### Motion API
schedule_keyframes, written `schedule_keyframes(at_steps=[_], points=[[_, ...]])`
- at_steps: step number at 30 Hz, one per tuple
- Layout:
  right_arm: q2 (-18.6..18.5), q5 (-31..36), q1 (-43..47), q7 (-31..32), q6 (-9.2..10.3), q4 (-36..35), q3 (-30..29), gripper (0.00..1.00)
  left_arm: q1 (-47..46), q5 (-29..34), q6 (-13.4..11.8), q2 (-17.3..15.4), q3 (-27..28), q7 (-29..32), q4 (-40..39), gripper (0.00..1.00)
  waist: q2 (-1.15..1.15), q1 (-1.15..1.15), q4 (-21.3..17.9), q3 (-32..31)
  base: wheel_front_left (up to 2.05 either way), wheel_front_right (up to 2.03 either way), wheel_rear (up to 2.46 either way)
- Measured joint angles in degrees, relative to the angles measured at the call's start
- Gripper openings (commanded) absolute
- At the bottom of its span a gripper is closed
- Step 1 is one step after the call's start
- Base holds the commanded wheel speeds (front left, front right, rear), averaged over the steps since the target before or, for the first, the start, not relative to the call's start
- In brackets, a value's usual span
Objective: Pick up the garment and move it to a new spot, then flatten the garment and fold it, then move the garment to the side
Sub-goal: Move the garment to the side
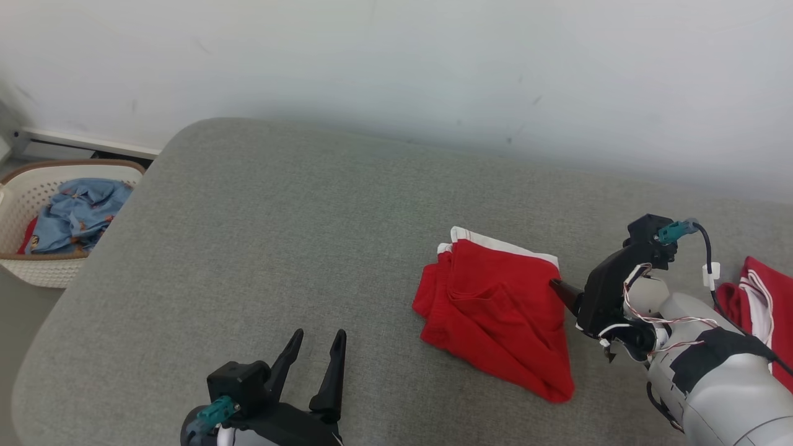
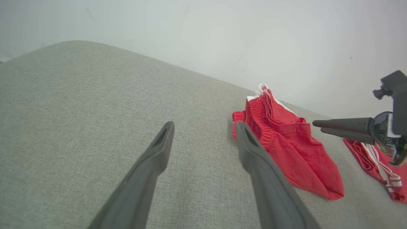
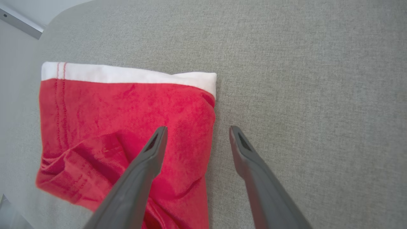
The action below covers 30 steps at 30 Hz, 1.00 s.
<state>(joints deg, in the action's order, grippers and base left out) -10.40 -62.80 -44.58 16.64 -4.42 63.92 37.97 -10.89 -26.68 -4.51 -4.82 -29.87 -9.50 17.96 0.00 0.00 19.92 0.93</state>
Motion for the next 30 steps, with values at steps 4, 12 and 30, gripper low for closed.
schedule_keyframes(at_steps=[4,12,30], points=[[0.2,-0.1,0.0,0.6,0.47,1.0,0.0,1.0,-0.1,0.0,0.0,0.3,-0.3,0.4,0.1,1.0,0.0,0.0,0.9,0.2,0.0,0.0,0.0],[0.5,0.1,0.6,4.4,0.78,3.1,1.6,1.0,-0.3,0.0,0.0,0.7,-0.8,0.5,0.1,1.0,0.0,0.0,3.1,0.8,0.0,0.0,0.0],[0.6,0.8,-1.7,8.0,-0.03,4.5,2.8,0.0,-1.1,-0.6,-0.3,1.1,0.0,-0.1,1.1,1.0,0.0,0.0,3.0,1.7,0.0,0.0,0.0]])
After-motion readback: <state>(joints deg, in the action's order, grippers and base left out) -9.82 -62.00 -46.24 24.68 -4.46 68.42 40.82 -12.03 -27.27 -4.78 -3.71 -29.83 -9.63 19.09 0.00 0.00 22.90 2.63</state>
